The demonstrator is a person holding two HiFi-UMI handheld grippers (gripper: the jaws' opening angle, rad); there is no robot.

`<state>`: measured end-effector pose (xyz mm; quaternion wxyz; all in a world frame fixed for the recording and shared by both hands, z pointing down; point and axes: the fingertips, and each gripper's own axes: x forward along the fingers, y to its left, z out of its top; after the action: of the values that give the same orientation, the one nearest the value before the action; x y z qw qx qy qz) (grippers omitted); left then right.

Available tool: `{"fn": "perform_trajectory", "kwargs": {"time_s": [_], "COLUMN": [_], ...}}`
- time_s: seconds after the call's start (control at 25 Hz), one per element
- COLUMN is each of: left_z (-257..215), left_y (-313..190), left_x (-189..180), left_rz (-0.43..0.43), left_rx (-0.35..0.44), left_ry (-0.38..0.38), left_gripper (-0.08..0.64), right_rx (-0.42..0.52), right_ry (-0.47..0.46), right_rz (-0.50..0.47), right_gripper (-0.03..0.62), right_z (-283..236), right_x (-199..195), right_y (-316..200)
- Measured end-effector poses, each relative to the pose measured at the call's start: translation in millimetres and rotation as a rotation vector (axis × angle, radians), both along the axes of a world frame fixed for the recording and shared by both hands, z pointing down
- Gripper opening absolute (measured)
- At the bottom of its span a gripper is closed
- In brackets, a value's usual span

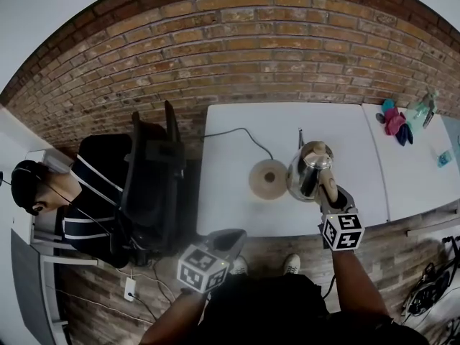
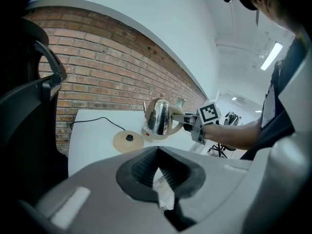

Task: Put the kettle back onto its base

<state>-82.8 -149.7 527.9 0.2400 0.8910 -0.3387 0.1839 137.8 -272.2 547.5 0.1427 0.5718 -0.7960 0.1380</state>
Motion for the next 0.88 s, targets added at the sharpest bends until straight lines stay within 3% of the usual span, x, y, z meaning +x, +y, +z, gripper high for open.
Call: {"fn": "perform_trajectory", "kwargs": {"time_s": [0.88], "left_z": [7], "left_y": [-7], "left_x": [-34], "left_rz": [-0.098], "left_rx": [-0.02], "left_ry": [0.021], "left_gripper": [0.002], "right_rx": [-0.02], "right_ry": [0.002], "right_rz": [-0.192], "right_gripper": [0.117], "right_z": [10], "right_x": [-107], "right_y": [-57]}}
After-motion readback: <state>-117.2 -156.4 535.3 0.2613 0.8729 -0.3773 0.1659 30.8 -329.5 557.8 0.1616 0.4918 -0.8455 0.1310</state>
